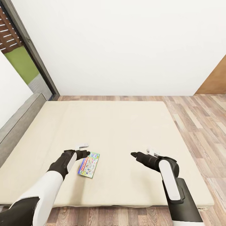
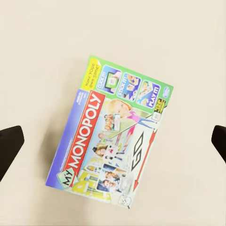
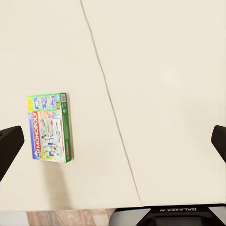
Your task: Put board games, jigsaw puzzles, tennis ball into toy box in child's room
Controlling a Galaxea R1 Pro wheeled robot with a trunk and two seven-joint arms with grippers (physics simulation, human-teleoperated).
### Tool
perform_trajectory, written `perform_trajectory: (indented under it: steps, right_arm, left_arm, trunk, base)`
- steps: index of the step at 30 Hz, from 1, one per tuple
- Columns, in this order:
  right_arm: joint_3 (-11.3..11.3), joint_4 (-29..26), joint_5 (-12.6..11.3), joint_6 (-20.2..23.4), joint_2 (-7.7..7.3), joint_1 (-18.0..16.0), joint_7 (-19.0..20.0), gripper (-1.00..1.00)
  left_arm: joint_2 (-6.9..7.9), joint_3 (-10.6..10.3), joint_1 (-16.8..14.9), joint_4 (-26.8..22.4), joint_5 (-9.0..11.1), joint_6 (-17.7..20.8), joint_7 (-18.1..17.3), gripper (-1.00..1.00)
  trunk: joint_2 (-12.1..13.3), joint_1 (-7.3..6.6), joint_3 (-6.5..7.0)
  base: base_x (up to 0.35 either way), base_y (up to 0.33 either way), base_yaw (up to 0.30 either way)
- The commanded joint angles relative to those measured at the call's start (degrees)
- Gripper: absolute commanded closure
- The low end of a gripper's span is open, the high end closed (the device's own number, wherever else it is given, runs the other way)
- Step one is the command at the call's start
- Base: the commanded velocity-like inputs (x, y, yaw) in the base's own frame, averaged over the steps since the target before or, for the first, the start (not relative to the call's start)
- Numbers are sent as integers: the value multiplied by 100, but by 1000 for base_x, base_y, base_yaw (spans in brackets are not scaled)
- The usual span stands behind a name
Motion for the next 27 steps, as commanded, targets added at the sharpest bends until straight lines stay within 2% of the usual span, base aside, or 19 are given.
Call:
perform_trajectory:
  steps: [1,9,15,21,27]
  right_arm:
    - [-6,-7,-56,22,2,-5,-56,-100]
    - [105,-32,6,189,-21,-5,-69,-100]
    - [431,-56,47,301,-48,-5,-88,-100]
    - [734,-62,64,301,-151,-5,-100,-100]
    - [886,-64,69,301,-230,-5,-109,-100]
  left_arm:
    - [-6,43,-3,-9,9,36,-20,-100]
    - [-5,49,-3,-14,9,36,-66,-100]
    - [-5,50,-3,-17,8,36,-90,-100]
    - [-5,48,-3,-16,9,36,-93,-100]
    - [-6,47,-3,-16,9,36,-94,-100]
  trunk:
    - [-10,3,-19]
    - [-10,3,-94]
    - [-10,3,-151]
    - [-10,3,-207]
    - [-10,3,-264]
  base:
    - [0,0,0]
    - [0,0,0]
    - [0,0,0]
    - [0,0,0]
    - [0,0,0]
